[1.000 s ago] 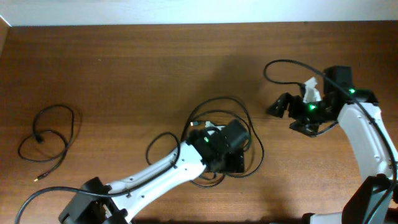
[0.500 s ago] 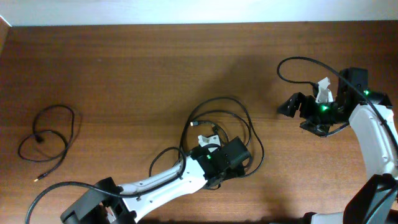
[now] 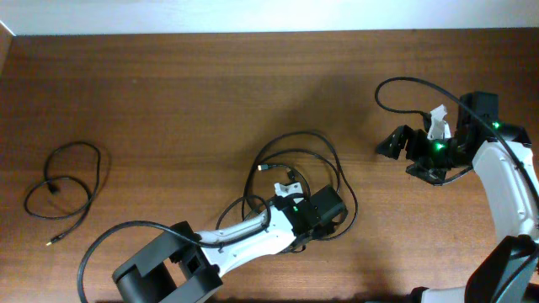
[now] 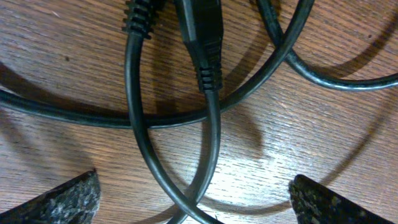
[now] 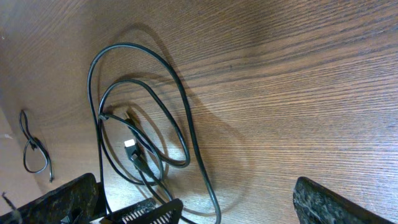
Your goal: Untangle cables
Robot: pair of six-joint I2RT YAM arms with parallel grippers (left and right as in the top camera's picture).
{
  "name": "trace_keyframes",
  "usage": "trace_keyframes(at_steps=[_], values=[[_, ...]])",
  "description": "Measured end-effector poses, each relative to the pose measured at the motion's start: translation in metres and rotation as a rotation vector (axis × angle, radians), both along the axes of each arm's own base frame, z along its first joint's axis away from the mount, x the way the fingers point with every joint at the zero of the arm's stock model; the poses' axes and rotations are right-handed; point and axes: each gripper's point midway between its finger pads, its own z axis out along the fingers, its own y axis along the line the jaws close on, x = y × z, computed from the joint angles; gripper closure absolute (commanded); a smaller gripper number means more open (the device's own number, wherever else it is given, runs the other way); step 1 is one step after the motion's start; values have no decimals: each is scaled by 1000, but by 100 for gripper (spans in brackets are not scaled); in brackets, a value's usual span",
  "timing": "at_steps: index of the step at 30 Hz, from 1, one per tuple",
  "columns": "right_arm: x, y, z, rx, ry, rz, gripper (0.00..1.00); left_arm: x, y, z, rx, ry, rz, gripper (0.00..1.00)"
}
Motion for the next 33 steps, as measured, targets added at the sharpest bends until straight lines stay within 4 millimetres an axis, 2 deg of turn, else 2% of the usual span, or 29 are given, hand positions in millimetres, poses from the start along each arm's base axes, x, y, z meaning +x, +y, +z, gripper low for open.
trace_keyframes(at_steps=[1, 2, 3, 5, 8, 12, 17, 22, 26, 33], values=[[0, 0, 0, 0, 1, -1, 1, 0, 0, 0, -1, 0, 3, 39], [0, 0, 0, 0, 0, 0, 1, 0, -1, -1, -3, 2, 2, 46], [0, 0, 0, 0, 0, 0, 1, 0, -1, -2, -1, 4, 3, 48], [0, 0, 0, 0, 0, 0, 1, -1, 0, -4, 4, 14, 2, 42], [0, 0, 0, 0, -1, 0, 1, -5, 1, -4, 8, 33, -4, 39], [3, -1, 1, -3, -15, 0, 1, -11, 2, -5, 21, 59, -59, 48], [3, -1, 1, -4, -16, 1, 1, -25, 13, -7, 64, 123, -97, 52], [3, -1, 1, -9, -26, 19, 1, -31, 15, -8, 70, 152, -125, 48], [3, -1, 1, -10, -28, 21, 1, -33, 15, -8, 72, 162, -129, 49], [3, -1, 1, -10, -28, 22, 1, -35, 18, -10, 91, 186, -131, 72]])
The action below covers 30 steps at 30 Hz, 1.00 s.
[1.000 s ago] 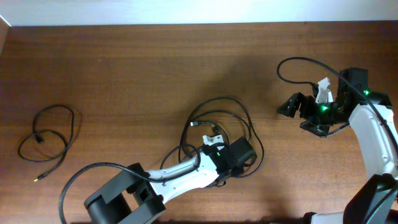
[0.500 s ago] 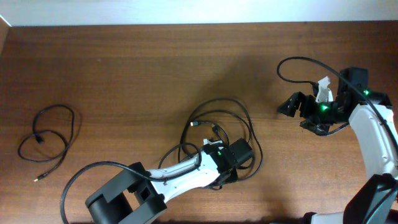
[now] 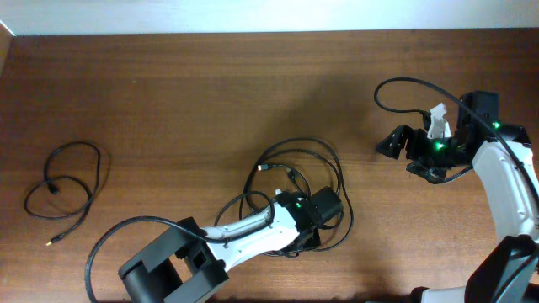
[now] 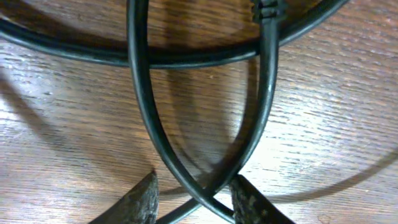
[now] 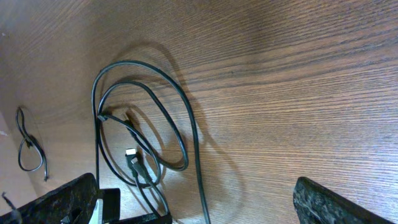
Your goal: Untangle cables
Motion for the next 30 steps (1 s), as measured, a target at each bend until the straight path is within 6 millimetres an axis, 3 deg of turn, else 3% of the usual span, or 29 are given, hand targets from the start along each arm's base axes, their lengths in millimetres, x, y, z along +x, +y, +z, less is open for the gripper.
trace_keyframes(at_steps=[4, 8, 21, 24, 27, 30], values=[[0, 0, 0, 0, 0, 0, 1, -2, 0, 0, -3, 10, -4, 82], [0, 0, 0, -1, -1, 2, 1, -3, 0, -1, -4, 18, -7, 100], [0, 0, 0, -1, -2, 3, 1, 6, -12, 7, 27, 47, -117, 100], [0, -1, 0, -4, -6, 8, 1, 28, -22, 29, 15, 5, -141, 100], [0, -7, 0, -5, -8, -8, 1, 65, -37, 70, -33, -96, -148, 100], [0, -22, 0, -5, -5, -53, 1, 100, -40, 116, -90, -210, -138, 100]])
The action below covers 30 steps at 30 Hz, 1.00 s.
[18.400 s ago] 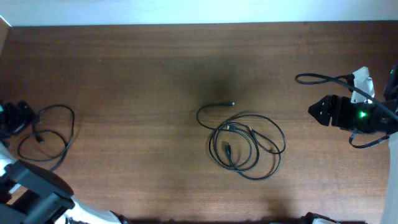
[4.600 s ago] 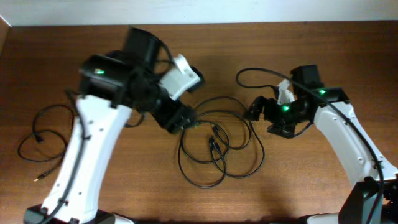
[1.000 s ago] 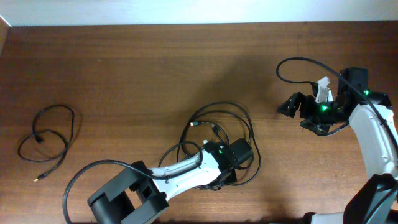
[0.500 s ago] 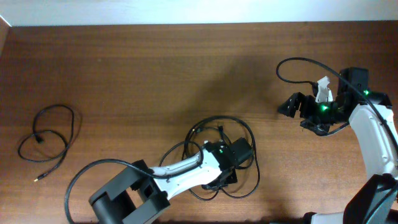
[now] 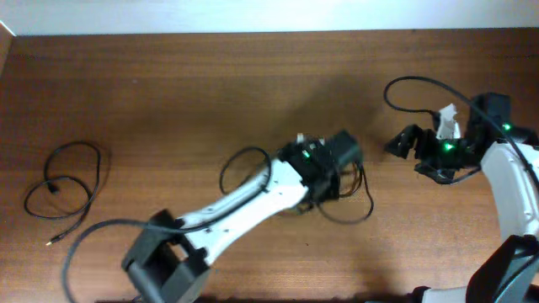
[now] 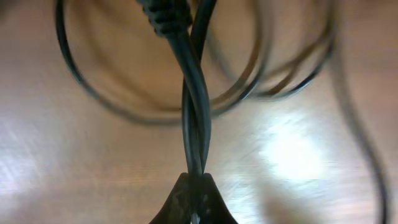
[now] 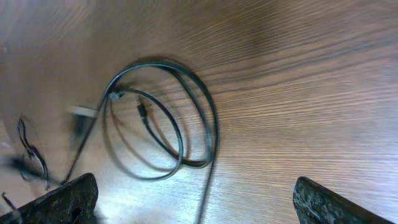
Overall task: Untangle cables
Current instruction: 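Drag the grasped cable with the left gripper to the left edge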
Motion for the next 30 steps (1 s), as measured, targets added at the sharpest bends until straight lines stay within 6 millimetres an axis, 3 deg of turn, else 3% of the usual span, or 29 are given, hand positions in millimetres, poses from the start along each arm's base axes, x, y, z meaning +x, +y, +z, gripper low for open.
trace_keyframes(at_steps=[3, 6, 16, 22, 23, 25, 30], values=[[-2, -17, 0, 3, 8, -55, 1, 29, 10, 43, -64, -105, 41, 100], [-4, -32, 0, 4, 10, -99, 1, 54, 39, 78, -100, -190, 116, 100], [-5, -40, 0, 3, 10, -126, 1, 95, 129, 131, -119, -336, 307, 100], [-5, -40, 0, 4, 10, -125, 1, 108, 196, 155, -54, -427, 390, 100], [-5, -40, 0, 3, 10, -125, 1, 107, 222, 158, -16, -432, 446, 100], [-5, -40, 0, 4, 10, -125, 1, 106, 245, 156, 24, -422, 492, 100], [-5, -40, 0, 3, 10, -125, 1, 105, 325, 154, 123, -411, 677, 100]])
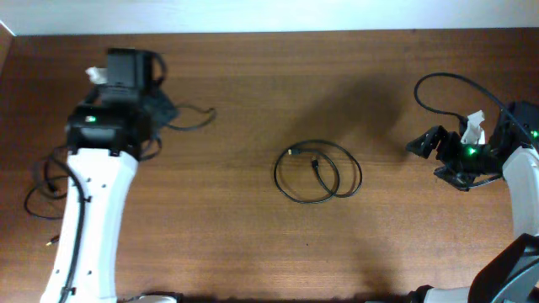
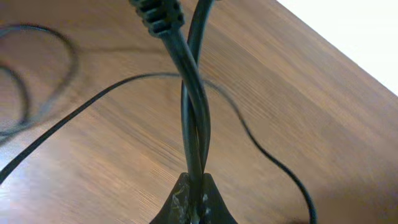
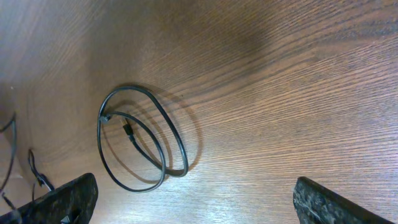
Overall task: Untangle cables
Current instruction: 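Drag the grasped cable with the left gripper to the left edge, then release the cable at the left edge and raise the left gripper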
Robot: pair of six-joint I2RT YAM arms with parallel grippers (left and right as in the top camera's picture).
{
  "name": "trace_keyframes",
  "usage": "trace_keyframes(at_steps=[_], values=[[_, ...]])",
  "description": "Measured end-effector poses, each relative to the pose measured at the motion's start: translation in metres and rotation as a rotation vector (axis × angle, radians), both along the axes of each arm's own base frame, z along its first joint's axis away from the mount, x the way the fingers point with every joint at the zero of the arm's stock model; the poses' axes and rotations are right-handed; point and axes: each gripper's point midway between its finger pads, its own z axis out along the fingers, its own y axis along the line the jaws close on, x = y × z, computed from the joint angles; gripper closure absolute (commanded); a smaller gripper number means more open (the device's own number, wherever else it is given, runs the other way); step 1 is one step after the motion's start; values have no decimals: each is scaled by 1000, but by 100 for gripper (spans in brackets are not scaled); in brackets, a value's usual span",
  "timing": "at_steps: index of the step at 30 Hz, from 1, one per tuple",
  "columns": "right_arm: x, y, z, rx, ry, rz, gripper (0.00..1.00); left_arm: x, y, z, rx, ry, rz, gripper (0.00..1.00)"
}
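Observation:
My left gripper (image 2: 194, 190) is shut on a doubled strand of thick black cable (image 2: 191, 93), which rises away from the jaws with a ribbed plug end at the top. In the overhead view this arm is at the far left of the table, and the held cable's tail (image 1: 195, 114) trails to its right. A second black cable lies as a loose coil (image 1: 318, 171) at the table's middle, also seen as the coil (image 3: 143, 140) from the right wrist. My right gripper (image 1: 424, 143) stands open at the right, holding nothing.
A thin black cable (image 1: 46, 187) lies at the left edge, partly under my left arm. A black lead (image 1: 434, 84) arcs above the right arm. The table's back edge meets a white wall (image 1: 269, 13).
My left gripper, shut on the cable, has gone from the table's middle to the far left. One coil stays behind at the middle, apart from the held cable. The right arm shifted slightly right.
My left gripper stood open over the tangled cables at the front middle. Then its fingers were closing round two crossing strands. Then it was shut on them with the tangle dragged back and right. Now it holds one cable at the far left, the other coil lying alone.

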Motion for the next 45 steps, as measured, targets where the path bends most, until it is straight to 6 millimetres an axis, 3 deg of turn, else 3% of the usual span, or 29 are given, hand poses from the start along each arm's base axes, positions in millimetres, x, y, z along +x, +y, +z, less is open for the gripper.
trace_keyframes(at_steps=[10, 14, 16, 19, 21, 25, 26, 27, 30, 31, 34, 40, 43, 45], values=[[-1, 0, 0, 2, 3, 0, 1, 33, 123, 49, 109, -277, 245, 100], [-1, 1, 0, 2, 3, 0, 1, 60, 163, 47, 168, -342, 289, 100], [-1, 0, 0, 2, 4, 0, 1, 84, 186, 34, 211, -360, 299, 97], [-1, 0, 0, 2, 4, 0, 1, 105, 210, -9, 228, -306, 315, 95], [-1, 1, 0, 3, 6, 0, 1, 119, 221, -54, 222, -240, 316, 92], [-4, 2, -1, 9, 20, 0, 1, 135, 228, -130, 194, -131, 299, 89], [-5, 2, -1, 10, 23, 0, 1, 137, 227, -142, 186, -116, 293, 87], [-5, 2, -1, 11, 24, 0, 1, 139, 226, -153, 176, -104, 283, 77], [-7, 3, -1, 15, 33, 1, 1, 144, 221, -184, 142, -65, 247, 5], [-8, 3, -1, 15, 35, 0, 1, 144, 219, -191, 130, -56, 238, 1], [-8, 4, -1, 17, 39, 0, 0, 145, 216, -201, 108, -42, 225, 1], [-12, 5, -2, 24, 55, 0, 1, 145, 196, -203, 21, -30, 151, 1], [-12, 5, -2, 25, 55, 0, 0, 143, 182, -178, -29, -56, 106, 1], [-13, 6, -2, 26, 58, 0, 1, 129, 169, -154, -62, -44, 80, 1]])
